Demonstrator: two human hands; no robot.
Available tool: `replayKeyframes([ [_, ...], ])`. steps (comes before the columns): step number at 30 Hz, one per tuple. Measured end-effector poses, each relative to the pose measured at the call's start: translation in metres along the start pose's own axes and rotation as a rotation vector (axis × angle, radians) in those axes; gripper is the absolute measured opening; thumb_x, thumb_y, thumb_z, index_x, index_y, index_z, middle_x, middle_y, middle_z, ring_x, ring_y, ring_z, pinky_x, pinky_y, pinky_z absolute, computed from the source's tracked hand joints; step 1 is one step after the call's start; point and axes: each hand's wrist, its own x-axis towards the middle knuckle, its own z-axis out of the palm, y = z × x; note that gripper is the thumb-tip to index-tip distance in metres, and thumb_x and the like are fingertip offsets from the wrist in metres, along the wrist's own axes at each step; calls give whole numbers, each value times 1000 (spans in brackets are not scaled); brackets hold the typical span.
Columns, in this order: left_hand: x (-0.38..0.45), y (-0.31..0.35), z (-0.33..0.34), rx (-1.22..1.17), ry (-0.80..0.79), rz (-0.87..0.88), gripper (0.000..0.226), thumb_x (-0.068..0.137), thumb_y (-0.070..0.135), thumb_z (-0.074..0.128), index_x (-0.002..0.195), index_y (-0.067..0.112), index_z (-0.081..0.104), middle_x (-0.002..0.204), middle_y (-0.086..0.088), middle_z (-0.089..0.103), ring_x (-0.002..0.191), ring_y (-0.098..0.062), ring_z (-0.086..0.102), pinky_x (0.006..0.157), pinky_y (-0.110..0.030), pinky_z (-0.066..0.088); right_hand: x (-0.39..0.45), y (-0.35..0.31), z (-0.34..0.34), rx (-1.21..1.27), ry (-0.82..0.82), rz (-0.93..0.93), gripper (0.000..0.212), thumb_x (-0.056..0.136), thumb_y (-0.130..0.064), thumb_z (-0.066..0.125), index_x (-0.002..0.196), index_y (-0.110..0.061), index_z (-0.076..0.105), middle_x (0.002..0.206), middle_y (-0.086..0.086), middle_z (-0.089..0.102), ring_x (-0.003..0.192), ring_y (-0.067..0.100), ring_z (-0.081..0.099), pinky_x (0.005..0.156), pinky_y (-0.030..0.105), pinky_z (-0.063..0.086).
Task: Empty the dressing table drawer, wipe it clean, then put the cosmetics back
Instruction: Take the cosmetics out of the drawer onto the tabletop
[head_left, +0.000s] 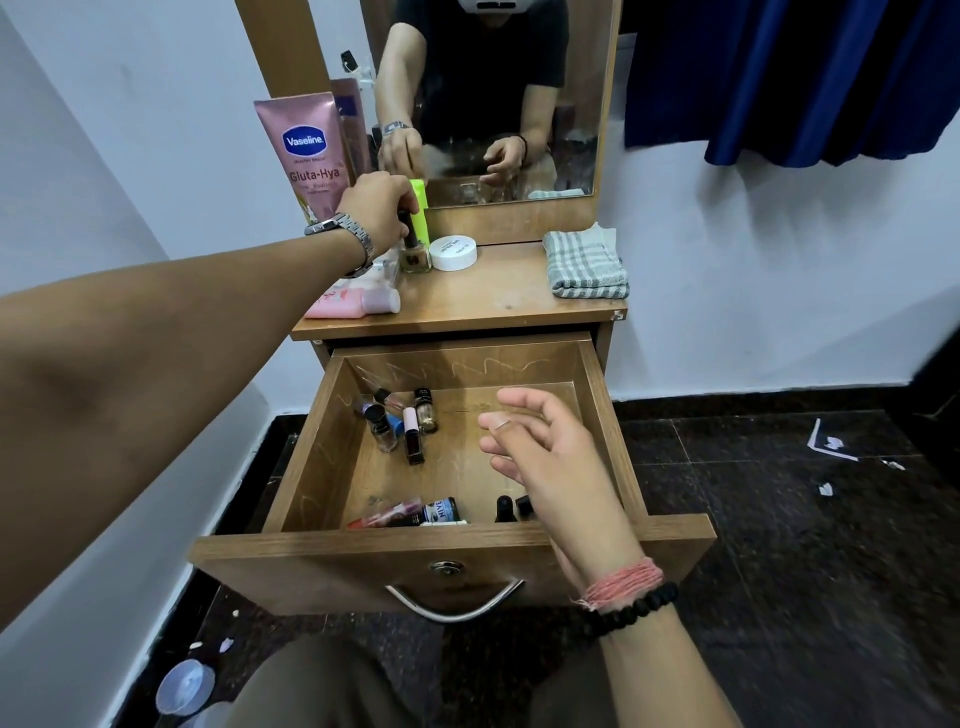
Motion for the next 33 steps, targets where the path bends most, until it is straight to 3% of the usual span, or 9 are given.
replayKeyframes([
  [10,-1,-3,2,-18,75,-32,25,82,7,67,106,12,64,112,-12,58,103,-29,56,82,-38,47,0,0,0,-3,5,4,18,92,-26,61,108,-32,57,103,-7,70,91,7,68,91,31,54],
  [25,-2,-3,1,-8,39,-106,18,89,20,60,106,17,64,102,-11,68,91,-30,63,80,-39,54,0,2,1,-17,15,-9,17,92,-25,61,107,-32,58,104,-7,70,90,6,68,90,31,55],
  [30,-25,9,-21,83,235,136,20,91,25,48,106,20,61,105,-5,61,91,-27,59,68,-37,49,-1,1,0,-1,13,-6,16,93,-21,59,107,-29,58,103,-5,70,92,8,68,89,29,55],
  [33,-61,21,-30,67,107,373,18,92,25,49,104,20,62,101,-3,64,86,-24,60,64,-33,48,-1,0,1,7,25,-5,16,93,-21,59,108,-27,58,103,-4,69,94,9,67,89,30,55],
])
